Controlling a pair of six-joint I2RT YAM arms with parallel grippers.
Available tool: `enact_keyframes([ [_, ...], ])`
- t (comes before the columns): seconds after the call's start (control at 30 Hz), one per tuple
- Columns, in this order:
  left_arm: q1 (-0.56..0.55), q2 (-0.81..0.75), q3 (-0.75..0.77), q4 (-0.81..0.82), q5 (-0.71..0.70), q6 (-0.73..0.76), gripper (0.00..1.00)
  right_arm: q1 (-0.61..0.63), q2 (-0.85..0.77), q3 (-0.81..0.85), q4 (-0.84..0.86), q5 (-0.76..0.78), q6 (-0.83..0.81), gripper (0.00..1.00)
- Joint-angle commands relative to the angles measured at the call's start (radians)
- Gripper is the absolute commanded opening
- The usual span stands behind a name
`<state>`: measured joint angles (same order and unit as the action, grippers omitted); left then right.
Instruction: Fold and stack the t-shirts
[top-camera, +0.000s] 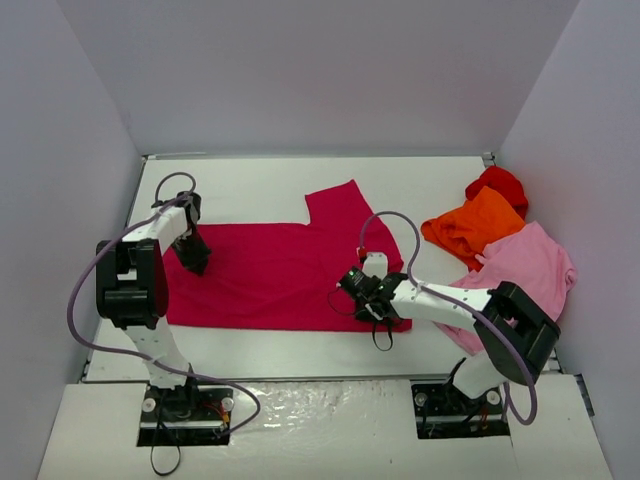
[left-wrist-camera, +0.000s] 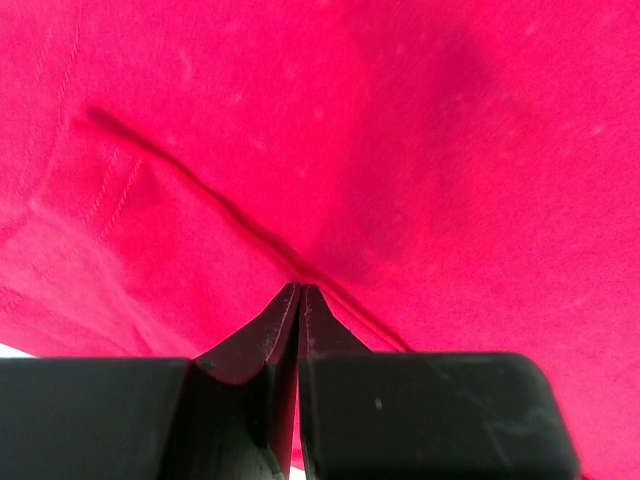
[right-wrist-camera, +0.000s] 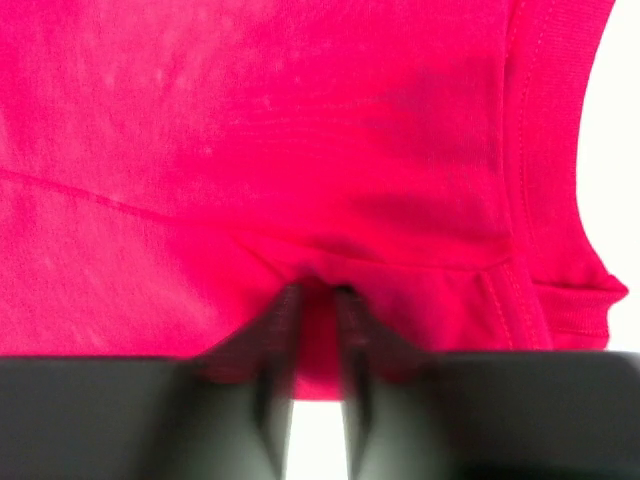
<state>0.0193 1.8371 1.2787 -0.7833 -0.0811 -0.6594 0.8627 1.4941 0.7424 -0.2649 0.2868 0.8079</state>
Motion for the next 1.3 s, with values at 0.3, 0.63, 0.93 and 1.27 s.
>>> enact_keyframes([
  [0.3,0.007,-0.323,0.087,-0.048,-0.155,0.022,0.49,-0.194,0.12,0.545,-0.021,0.141,-0.257,0.75],
  [0.63,0.024,-0.182,0.062,0.015,-0.099,0.006,0.5,-0.383,0.635,1.018,0.009,0.009,-0.453,0.73],
  [0.93,0.024,-0.23,0.011,0.097,-0.171,0.005,0.5,-0.384,0.842,1.261,0.011,-0.051,-0.545,0.71],
  [1.27,0.052,-0.207,-0.016,0.188,-0.29,-0.034,0.49,-0.395,0.935,1.389,0.055,-0.016,-0.666,0.72],
])
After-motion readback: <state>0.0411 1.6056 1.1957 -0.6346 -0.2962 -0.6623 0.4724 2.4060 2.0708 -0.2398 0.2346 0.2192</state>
